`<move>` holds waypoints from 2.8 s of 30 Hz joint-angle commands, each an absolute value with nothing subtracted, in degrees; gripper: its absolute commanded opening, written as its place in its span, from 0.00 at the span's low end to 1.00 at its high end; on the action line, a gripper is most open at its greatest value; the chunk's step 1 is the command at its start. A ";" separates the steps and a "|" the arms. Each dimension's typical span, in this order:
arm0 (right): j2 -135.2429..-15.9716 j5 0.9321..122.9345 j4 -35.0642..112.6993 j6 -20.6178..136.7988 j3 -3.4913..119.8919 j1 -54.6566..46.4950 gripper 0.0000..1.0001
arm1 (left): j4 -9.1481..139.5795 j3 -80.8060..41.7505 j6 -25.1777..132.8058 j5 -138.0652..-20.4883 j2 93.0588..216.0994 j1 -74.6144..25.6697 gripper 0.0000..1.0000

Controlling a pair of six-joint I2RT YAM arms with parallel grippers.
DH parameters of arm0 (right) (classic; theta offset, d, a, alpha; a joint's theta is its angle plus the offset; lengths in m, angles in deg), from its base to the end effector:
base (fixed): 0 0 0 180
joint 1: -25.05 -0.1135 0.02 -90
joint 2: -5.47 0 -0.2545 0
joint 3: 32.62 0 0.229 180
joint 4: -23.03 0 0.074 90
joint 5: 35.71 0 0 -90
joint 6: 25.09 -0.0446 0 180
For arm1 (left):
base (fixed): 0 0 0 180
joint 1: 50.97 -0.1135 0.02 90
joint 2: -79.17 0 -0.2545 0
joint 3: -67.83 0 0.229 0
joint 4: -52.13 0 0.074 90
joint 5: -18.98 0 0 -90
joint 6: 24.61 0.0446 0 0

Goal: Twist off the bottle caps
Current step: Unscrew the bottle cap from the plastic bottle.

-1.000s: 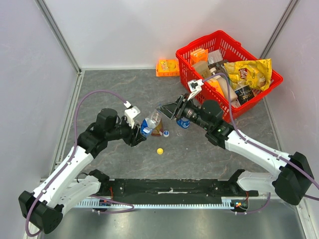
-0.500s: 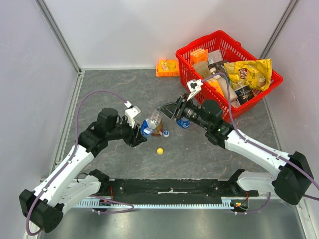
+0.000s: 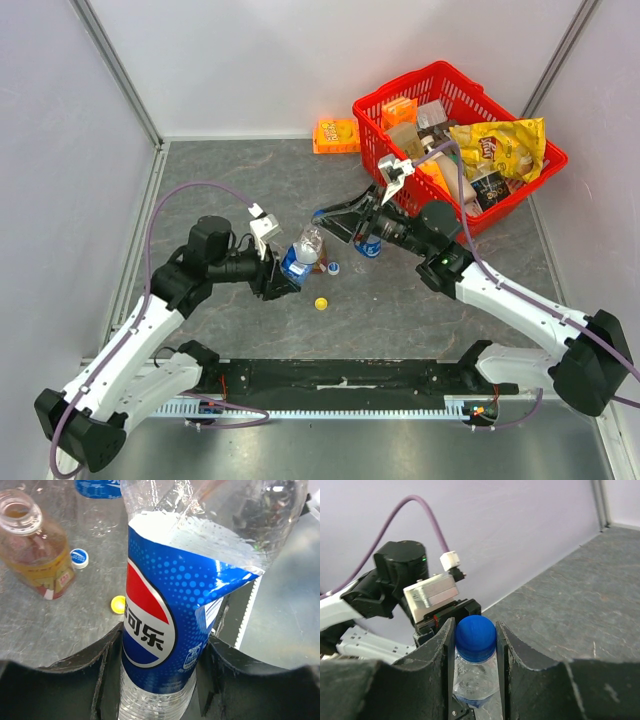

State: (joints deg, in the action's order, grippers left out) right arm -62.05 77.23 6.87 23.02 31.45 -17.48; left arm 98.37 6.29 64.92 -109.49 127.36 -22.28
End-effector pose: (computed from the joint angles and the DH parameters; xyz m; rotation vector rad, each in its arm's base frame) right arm 0.1824 0.1909 0.3602 -0.3866 1.4887 1.4768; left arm 0.1311 -0.1034 0.2969 0.9132 1.9707 -1.0129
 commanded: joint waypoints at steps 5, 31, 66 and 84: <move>-59.92 93.75 1.39 28.33 31.52 -18.20 0.00 | 97.11 2.54 64.16 -126.11 123.74 -21.62 0.12; -58.60 113.88 -37.89 12.52 28.44 -19.78 0.00 | 76.64 0.96 50.98 -155.92 123.11 -21.62 0.12; -45.33 66.78 18.44 36.17 34.16 -19.78 0.98 | 95.27 -0.80 65.31 -100.65 124.18 -21.62 0.08; -62.01 58.95 24.33 26.06 42.50 -19.60 0.95 | 93.42 6.94 68.38 -85.87 122.06 -20.30 0.05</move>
